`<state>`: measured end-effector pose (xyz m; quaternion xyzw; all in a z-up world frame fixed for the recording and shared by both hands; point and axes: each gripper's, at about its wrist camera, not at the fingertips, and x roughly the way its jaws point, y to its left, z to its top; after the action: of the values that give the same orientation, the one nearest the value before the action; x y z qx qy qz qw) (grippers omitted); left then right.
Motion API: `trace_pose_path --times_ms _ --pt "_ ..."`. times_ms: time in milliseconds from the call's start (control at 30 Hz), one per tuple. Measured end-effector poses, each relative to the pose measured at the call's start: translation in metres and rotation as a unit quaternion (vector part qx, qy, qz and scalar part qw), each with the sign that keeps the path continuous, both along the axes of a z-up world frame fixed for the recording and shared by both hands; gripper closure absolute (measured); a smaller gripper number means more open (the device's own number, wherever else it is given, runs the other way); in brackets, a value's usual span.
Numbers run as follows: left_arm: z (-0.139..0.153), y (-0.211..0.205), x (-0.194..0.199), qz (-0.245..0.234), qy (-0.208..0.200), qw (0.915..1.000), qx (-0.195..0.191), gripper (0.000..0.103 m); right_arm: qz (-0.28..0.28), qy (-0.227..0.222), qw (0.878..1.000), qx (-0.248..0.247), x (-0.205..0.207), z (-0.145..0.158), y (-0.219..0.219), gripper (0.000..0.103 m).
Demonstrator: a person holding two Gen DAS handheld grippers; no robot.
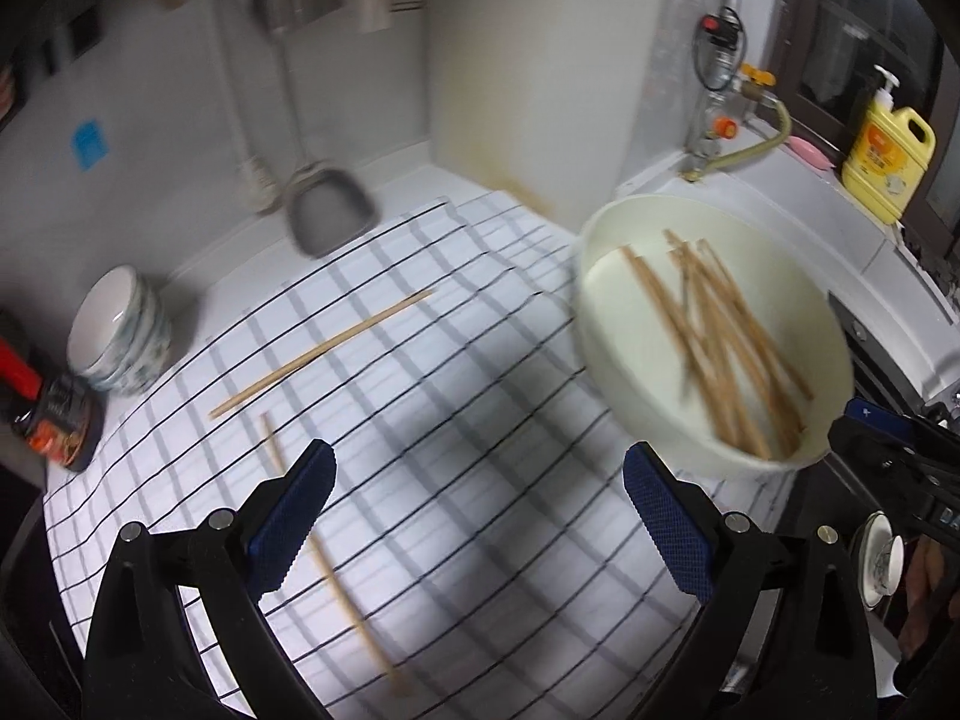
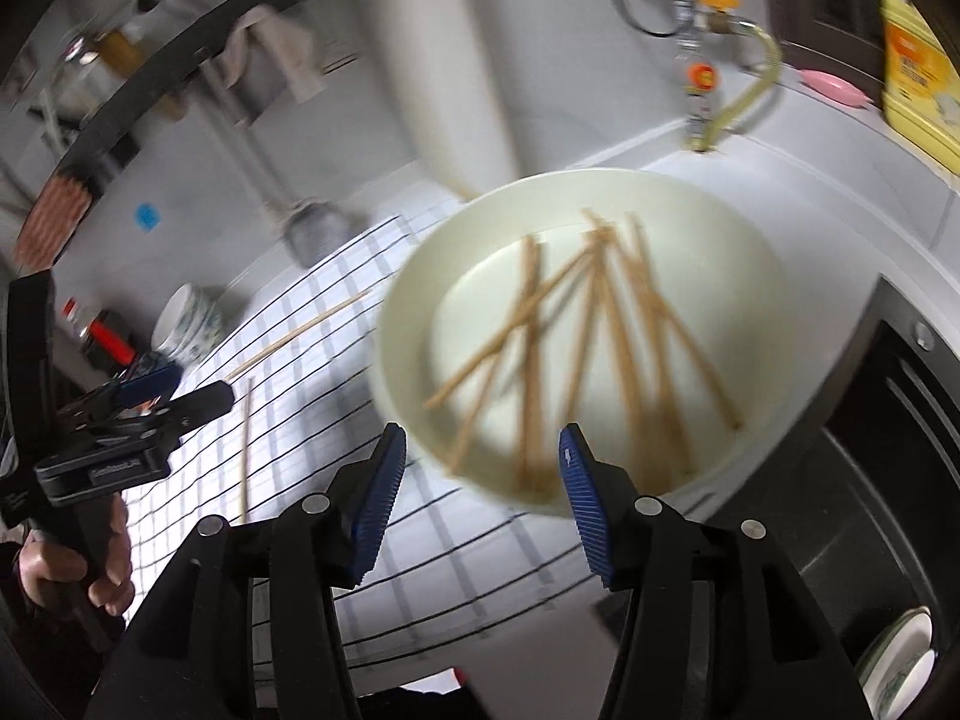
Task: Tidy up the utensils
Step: 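Move both open tools back to the last chopsticks on the cloth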
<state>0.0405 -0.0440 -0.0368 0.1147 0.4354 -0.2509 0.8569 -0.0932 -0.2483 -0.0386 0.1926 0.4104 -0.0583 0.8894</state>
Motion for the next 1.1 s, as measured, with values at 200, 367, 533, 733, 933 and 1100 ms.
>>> trace_pose_path --times_ms 200,367,533,733,933,1100 --pt "-0.006 0.057 0.018 0.031 -0.008 0.9995 0.009 0.008 0.061 0.001 0.998 -0.014 0.020 0.001 0.058 0.049" --pt "-0.013 0.101 0.044 0.045 -0.028 0.9984 0.022 0.008 0.118 0.013 0.992 -0.029 0.043 -0.012 0.116 0.049" --pt "-0.023 0.135 0.067 0.053 -0.032 0.9978 0.023 0.008 0.153 0.029 0.988 -0.021 0.064 -0.040 0.166 0.049" --pt "-0.043 0.156 0.085 0.050 -0.030 0.9979 0.028 0.008 0.166 0.047 0.985 0.000 0.081 -0.076 0.208 0.049" --pt "-0.062 0.165 0.097 0.038 -0.025 0.9986 0.029 0.008 0.161 0.062 0.985 -0.013 0.093 -0.104 0.238 0.049" --pt "-0.073 0.165 0.106 0.024 -0.022 0.9990 0.030 0.008 0.149 0.067 0.985 -0.050 0.099 -0.117 0.252 0.049"
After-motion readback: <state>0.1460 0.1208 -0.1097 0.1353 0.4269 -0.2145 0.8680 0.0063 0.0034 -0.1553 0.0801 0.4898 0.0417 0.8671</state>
